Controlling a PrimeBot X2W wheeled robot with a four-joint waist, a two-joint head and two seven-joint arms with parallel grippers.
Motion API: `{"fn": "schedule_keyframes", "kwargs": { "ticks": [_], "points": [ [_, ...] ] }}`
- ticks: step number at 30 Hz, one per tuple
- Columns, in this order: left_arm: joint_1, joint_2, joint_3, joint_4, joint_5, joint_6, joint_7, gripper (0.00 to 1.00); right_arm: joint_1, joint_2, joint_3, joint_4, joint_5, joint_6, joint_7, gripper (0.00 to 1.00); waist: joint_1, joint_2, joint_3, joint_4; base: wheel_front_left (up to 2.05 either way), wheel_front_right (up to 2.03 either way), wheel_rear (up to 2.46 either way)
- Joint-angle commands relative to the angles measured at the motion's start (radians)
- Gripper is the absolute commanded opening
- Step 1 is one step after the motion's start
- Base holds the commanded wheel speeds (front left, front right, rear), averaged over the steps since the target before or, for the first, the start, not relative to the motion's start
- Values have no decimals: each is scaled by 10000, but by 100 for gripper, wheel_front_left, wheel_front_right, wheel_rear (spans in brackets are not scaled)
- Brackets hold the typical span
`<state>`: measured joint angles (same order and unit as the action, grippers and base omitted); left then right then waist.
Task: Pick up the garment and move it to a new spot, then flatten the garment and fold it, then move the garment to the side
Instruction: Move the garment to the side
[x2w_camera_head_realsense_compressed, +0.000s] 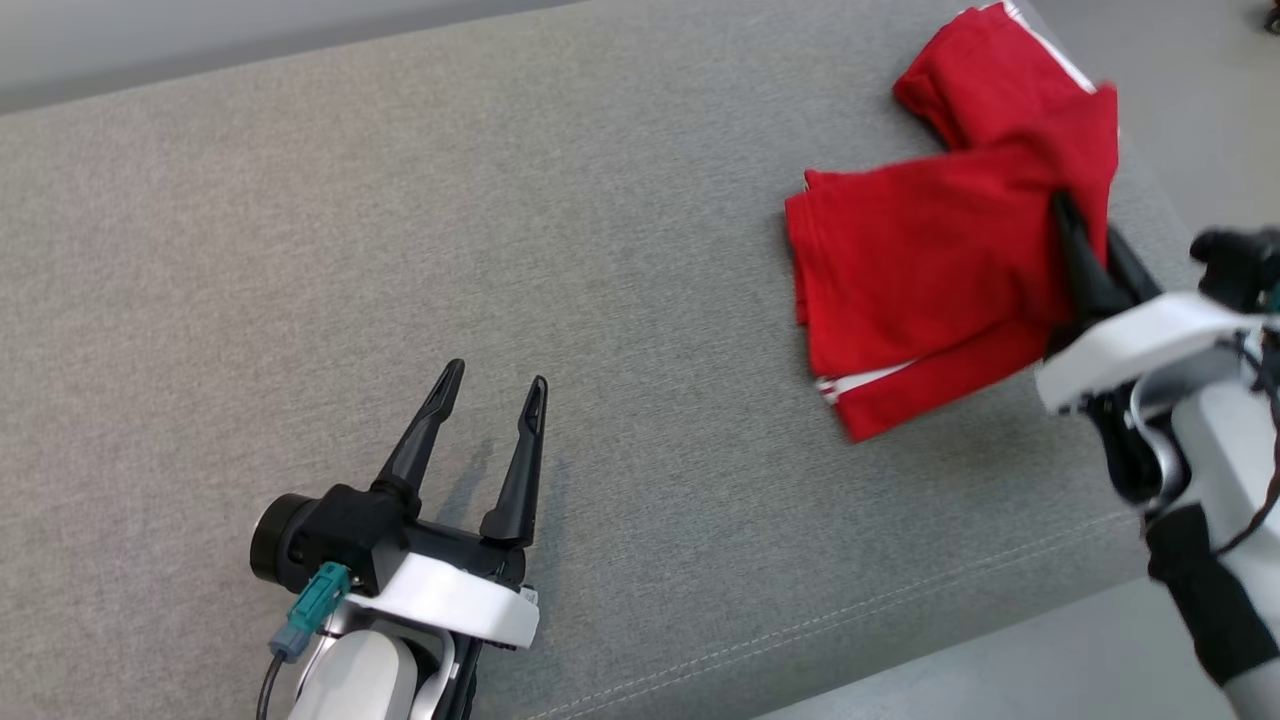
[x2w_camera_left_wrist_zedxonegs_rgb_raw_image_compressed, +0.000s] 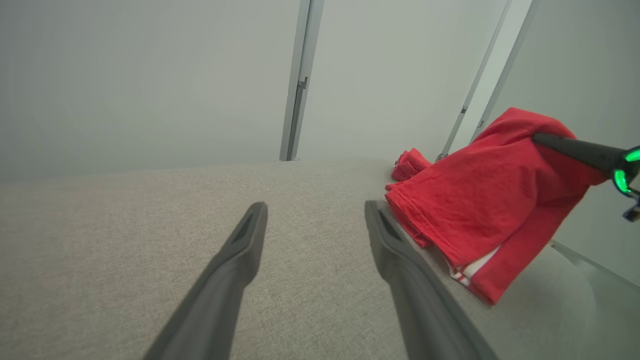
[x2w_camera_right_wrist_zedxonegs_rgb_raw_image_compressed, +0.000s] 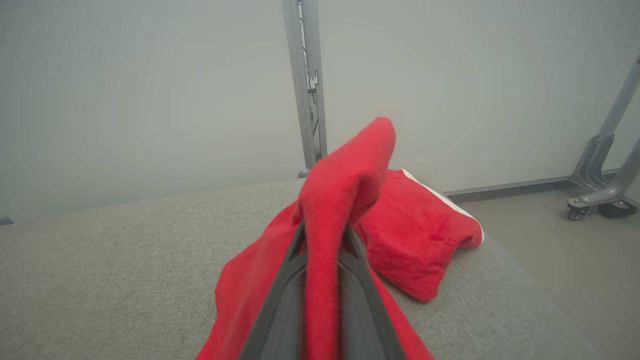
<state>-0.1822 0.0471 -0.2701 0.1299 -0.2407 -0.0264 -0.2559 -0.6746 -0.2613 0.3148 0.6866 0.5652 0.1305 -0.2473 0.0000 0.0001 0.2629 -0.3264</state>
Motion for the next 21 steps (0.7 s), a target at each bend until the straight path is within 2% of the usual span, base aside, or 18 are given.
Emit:
{"fn": "schedule_keyframes", "kwargs": {
  "ticks": [1, 8, 21],
  "points": [
    [-387, 31, 292, -217, 103, -61, -59, 100, -614, -215, 272, -234, -74, 2, -144, 0, 0, -1, 224, 220, 0, 0, 0],
    [-657, 31, 405, -368, 243, -131, -59, 100, -2563, -962, 820, 248, -23, 2, 161, 0, 0, -1, 965, 736, 0, 0, 0],
    [-1274, 35, 388, -713, 509, -304, -59, 100, -4168, -2522, 1171, 1773, -62, 2, 267, 0, 0, -1, 2220, 1212, 0, 0, 0]
  ]
}}
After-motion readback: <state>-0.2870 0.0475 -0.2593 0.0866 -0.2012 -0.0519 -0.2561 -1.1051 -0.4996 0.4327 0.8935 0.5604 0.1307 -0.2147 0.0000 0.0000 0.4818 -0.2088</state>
